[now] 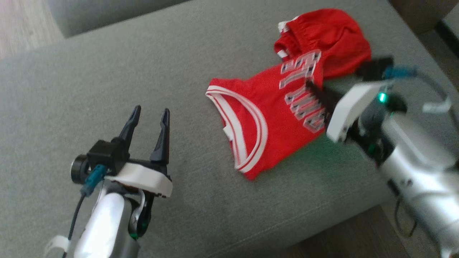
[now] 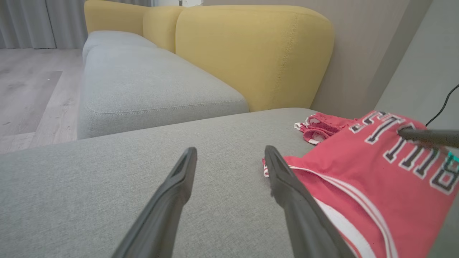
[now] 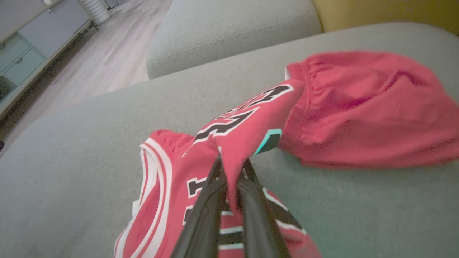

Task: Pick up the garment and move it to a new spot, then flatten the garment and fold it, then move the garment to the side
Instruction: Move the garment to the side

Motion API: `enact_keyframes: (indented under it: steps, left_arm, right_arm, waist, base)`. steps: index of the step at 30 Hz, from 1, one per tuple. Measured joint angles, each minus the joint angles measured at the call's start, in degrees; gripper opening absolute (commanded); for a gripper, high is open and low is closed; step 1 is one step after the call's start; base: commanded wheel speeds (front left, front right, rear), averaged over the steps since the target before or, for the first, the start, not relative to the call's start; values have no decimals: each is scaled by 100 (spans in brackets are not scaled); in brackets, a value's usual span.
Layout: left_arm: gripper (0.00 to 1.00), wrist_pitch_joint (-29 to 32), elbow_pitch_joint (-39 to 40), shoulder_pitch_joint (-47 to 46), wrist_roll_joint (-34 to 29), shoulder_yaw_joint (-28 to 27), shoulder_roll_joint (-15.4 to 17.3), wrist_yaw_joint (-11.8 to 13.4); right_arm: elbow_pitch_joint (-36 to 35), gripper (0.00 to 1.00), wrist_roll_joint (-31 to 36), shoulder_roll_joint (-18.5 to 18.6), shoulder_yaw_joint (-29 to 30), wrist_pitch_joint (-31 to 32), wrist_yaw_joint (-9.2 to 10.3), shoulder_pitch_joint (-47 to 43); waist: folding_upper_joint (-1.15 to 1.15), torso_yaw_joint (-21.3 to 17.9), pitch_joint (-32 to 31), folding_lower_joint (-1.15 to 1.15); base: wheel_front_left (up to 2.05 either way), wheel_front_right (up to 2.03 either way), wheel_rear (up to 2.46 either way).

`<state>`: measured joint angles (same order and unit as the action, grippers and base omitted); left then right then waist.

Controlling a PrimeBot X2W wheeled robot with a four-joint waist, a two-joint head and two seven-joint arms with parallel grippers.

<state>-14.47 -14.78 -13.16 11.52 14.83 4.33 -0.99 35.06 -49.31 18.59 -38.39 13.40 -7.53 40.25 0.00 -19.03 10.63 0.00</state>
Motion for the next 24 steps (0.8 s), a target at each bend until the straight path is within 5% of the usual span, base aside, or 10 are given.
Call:
enact_keyframes:
  steps: [9,24]
  left_arm:
    - [100,59,49,-413,-102,94,69,8]
    - [100,220,287,-854,-241,127,236,153]
  right_arm:
    - [-46,0,-14,506,-213,199,0,1429]
    - [675,0,124,2017,-196,577,0,2496]
  waist:
    - [0,294,662,1]
    - [0,559,1786,0]
  base:
    - [0,0,0]
    - [0,0,0]
